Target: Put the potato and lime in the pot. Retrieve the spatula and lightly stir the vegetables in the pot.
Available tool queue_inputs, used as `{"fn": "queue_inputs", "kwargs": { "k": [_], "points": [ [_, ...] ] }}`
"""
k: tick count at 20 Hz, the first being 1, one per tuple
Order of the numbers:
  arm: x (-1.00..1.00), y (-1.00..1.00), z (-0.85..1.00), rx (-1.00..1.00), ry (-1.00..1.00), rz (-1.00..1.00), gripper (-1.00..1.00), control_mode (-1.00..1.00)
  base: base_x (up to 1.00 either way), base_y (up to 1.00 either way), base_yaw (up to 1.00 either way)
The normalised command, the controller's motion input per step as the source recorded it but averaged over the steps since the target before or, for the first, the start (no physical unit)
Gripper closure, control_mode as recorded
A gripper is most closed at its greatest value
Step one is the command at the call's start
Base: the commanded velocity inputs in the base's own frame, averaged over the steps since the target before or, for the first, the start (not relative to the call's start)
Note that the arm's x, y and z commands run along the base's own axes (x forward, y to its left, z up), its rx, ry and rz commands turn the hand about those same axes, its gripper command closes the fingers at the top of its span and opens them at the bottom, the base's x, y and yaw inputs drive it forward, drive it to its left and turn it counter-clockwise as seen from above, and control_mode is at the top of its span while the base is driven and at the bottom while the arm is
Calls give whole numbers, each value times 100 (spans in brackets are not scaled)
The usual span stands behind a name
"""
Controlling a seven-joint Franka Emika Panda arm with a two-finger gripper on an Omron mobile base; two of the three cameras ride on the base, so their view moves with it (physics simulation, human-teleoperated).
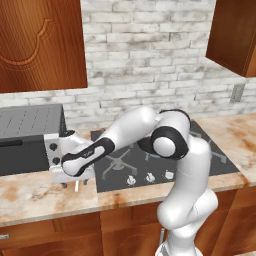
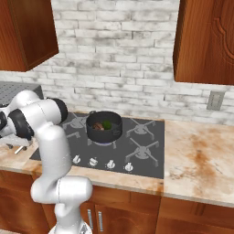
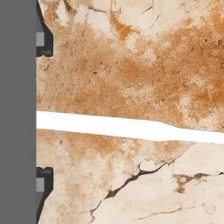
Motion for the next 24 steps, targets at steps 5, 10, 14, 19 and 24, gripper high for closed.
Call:
{"fn": "queue_inputs", "kwargs": {
  "k": [5, 10, 14, 19, 24],
  "points": [
    [0, 6, -28, -1, 2, 0, -100, -100, 0, 0, 0],
    [0, 11, -25, 0, 7, 0, -100, -100, 0, 0, 0],
    [0, 10, -24, 0, 9, 0, -100, -100, 0, 0, 0],
    [-1, 10, -29, 0, 7, 0, -100, -100, 0, 0, 0],
    [-1, 0, -12, 0, -6, 0, -100, -100, 0, 0, 0]
  ]
}}
